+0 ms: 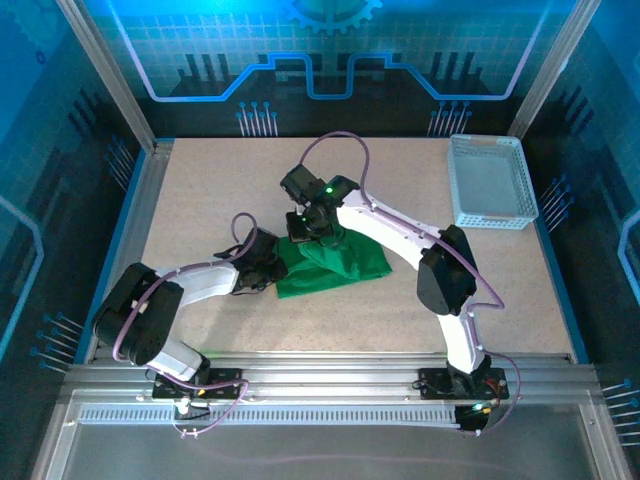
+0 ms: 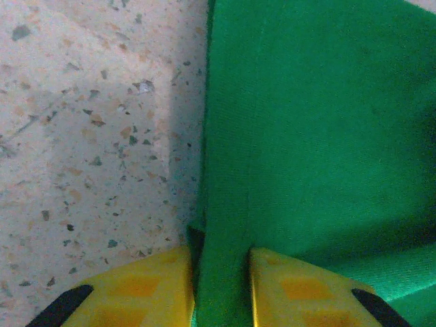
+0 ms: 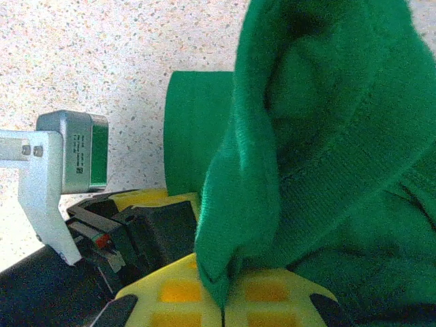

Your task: Fold the inside-out t-shirt

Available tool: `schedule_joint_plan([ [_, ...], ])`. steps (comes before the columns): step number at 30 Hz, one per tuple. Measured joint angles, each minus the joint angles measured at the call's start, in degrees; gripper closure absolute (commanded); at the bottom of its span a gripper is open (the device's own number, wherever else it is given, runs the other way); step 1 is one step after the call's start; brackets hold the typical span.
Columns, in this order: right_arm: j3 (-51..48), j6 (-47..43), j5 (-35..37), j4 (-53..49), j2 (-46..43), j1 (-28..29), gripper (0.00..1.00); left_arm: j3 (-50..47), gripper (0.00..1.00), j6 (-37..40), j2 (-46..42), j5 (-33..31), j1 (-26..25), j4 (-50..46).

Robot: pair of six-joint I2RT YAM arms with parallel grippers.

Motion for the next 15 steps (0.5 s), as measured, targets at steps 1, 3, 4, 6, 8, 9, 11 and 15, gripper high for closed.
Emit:
schedule_joint_plan([
  [1, -0.1, 0.2, -0.3, 0.3, 0.0, 0.1, 1.00, -0.1, 0.72, -0.1, -0.1, 0.0, 0.0, 0.1],
  [3, -0.2, 0.7, -0.9, 0.9, 0.0, 0.3, 1.00, -0.3, 0.72, -0.3, -0.2, 0.0, 0.0, 0.3],
  [4, -0.2, 0.9, -1.1, 1.2, 0.0, 0.3, 1.00, -0.4, 0.72, -0.3, -0.3, -0.1, 0.0, 0.5],
  [6, -0.2, 1.4, -1.4, 2.2, 0.2, 0.5, 1.00, -1.1, 0.72, -0.3, -0.7, -0.1, 0.0, 1.2],
  [8, -0.5, 1.9, -1.6, 3.1, 0.4, 0.6, 0.98, -1.8, 0.71, -0.6, -1.2, -0.1, 0.0, 2.2],
  [9, -0.6, 1.9, -1.7, 3.2, 0.6, 0.6, 0.97, -2.2, 0.71, -0.7, -1.4, -0.1, 0.0, 2.7],
  [11, -0.6, 2.3, -1.7, 3.4, 1.2, 0.6, 0.94, -2.7, 0.71, -1.2, -1.7, -0.1, 0.0, 3.5],
  [15, -0.7, 2.7, -2.4, 4.1, 2.1, 0.7, 0.84, -3.3, 0.70, -1.8, -2.1, -0.1, 0.0, 4.4],
])
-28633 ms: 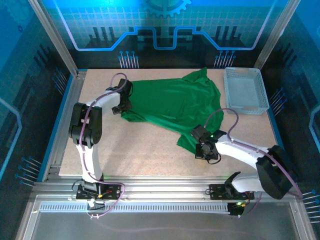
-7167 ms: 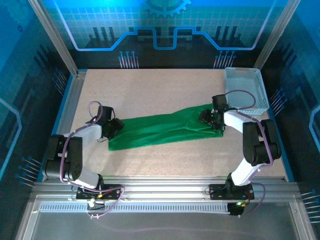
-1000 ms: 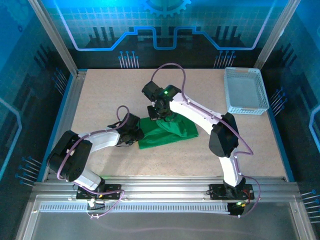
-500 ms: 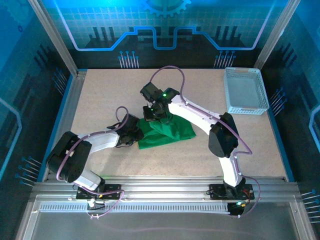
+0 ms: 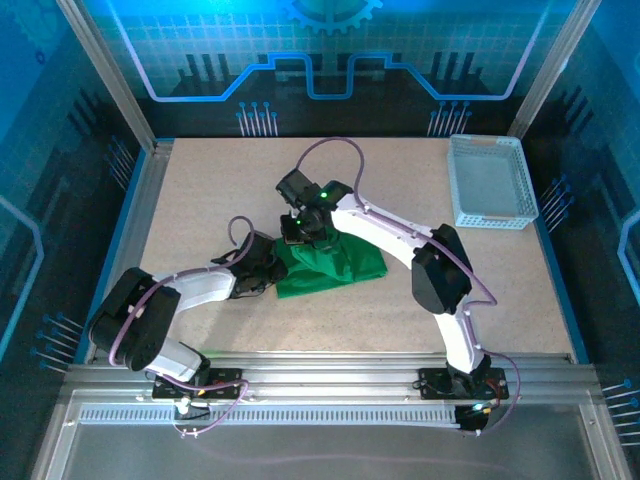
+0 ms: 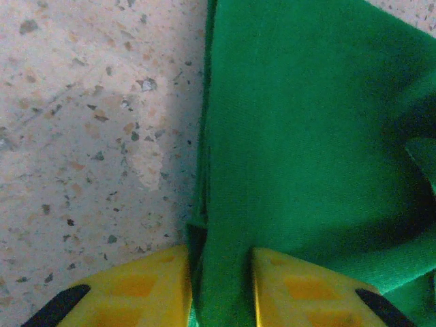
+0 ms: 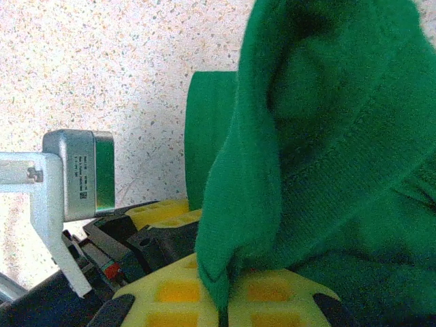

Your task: Fold the inside-out t-shirt

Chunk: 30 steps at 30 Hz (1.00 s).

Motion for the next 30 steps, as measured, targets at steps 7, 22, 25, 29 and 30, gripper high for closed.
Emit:
schedule_joint_plan([
  [7, -0.4, 0.1, -1.5, 1.6, 0.0, 0.0, 0.61, -3.7, 0.64, -2.2, -5.6, -2.3, -0.3, -1.5],
  [22, -15.8, -7.6, 5.4, 3.8, -17.2, -9.2, 0.53, 8.8, 0.49, 1.6, -14.2, -11.7, -5.8, -19.1],
  [25, -20.2, -8.9, 5.6, 5.5, -16.7, -14.2, 0.53, 17.0, 0.49, 3.6, -8.1, -11.8, -8.8, -19.3],
  [29, -21.5, -10.6, 3.6, 7.6, -13.4, -18.2, 0.53, 24.2, 0.50, 4.2, 1.5, -11.8, -9.5, -19.1],
  [30, -21.5, -11.0, 3.0, 8.6, -12.2, -18.8, 0.53, 24.3, 0.52, 4.1, 3.2, -11.8, -9.3, -19.1],
])
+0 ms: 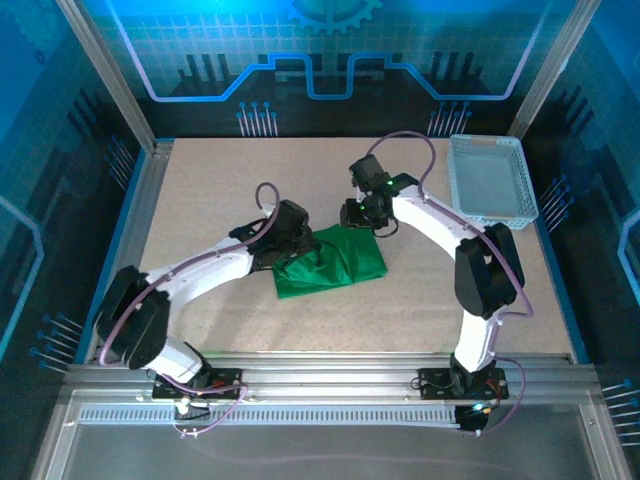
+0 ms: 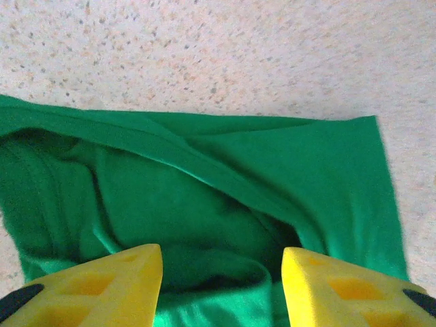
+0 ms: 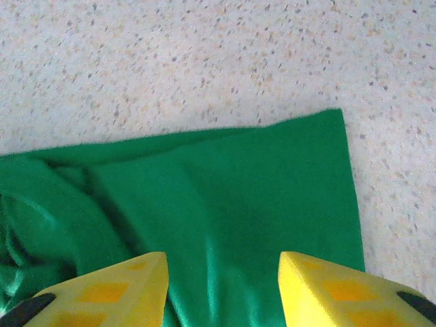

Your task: Fold the inside-out t-shirt

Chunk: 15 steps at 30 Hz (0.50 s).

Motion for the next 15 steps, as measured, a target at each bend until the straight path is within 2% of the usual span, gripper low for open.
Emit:
schedule_joint_plan([
  [8, -0.6, -1.1, -1.0, 3.6, 8.5, -1.2, 0.54, -4.2, 0.59, -2.2, 4.5, 2.3, 5.0, 2.2],
  [12, -7.1, 0.4, -1.2, 7.0, 7.6, -2.1, 0.57, -4.6, 0.64, -1.8, 8.4, 5.3, 7.3, 6.0],
  [15, -13.9, 3.0, -1.2, 11.1, 2.7, -2.5, 0.59, -2.0, 0.66, 0.2, 13.2, 8.5, 8.2, 8.3],
])
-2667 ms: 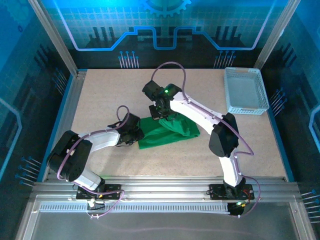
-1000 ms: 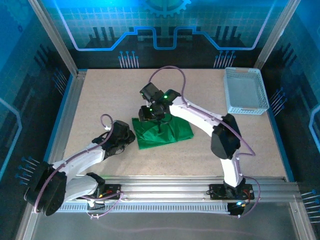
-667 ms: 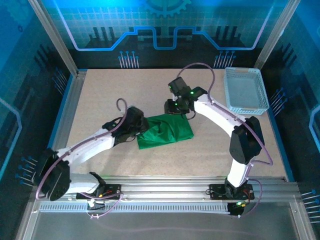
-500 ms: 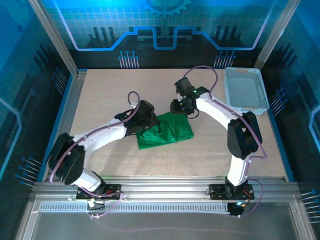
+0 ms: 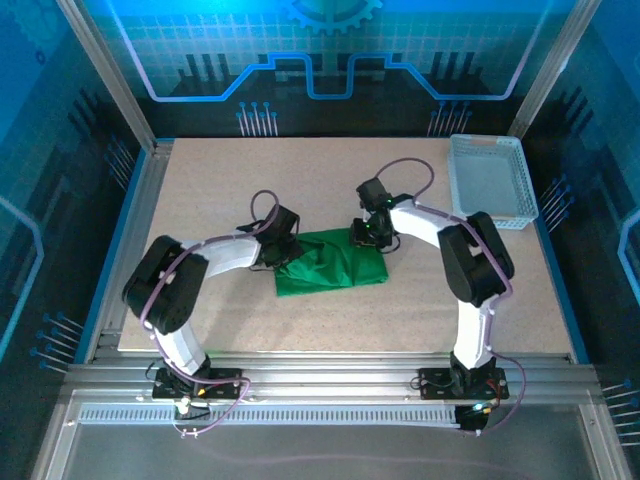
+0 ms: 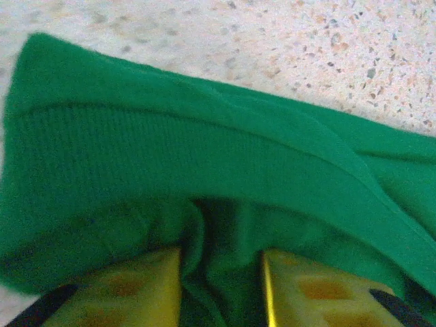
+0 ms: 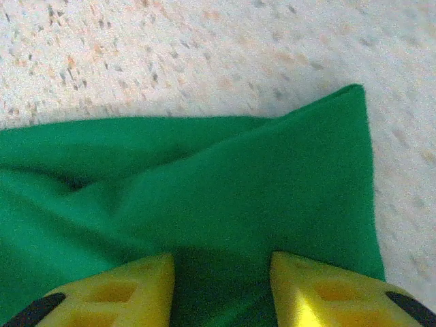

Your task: Fold the inside-out t-shirt

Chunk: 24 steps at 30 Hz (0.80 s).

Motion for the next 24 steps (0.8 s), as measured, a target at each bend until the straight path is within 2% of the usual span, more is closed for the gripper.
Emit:
schedule_joint_plan([
  [4, -12.7, 6.1, 0.4, 2.9, -9.1, 0.6, 0.59, 11.0, 0.67, 3.8, 8.6, 6.1, 0.6, 2.2],
  [7, -20.5, 11.9, 1.6, 3.6, -16.1, 4.1, 0.58, 21.1, 0.66, 6.9, 15.6, 11.5, 0.6, 2.1],
  [10, -24.2, 16.4, 2.9, 2.4, -20.7, 10.1, 0.54, 28.0, 0.56, 10.4, 18.5, 14.3, 0.4, 0.1],
  [13, -23.6, 17.5, 5.3, -0.2, -23.2, 12.9, 0.52, 30.0, 0.47, 14.3, 16.5, 12.1, -0.2, -4.2],
  [16, -20.2, 16.4, 9.7, -3.0, -24.4, 12.5, 0.51, 28.6, 0.41, 19.5, 11.1, 7.0, -1.5, -9.6],
  [20, -15.4, 13.4, 13.0, -3.4, -24.3, 11.7, 0.51, 24.6, 0.38, 26.1, 2.1, 0.7, -5.6, -14.3],
  [24, -13.4, 11.6, 14.2, -3.3, -23.0, 11.6, 0.51, 22.6, 0.36, 30.9, -1.7, -3.6, -11.0, -17.4],
])
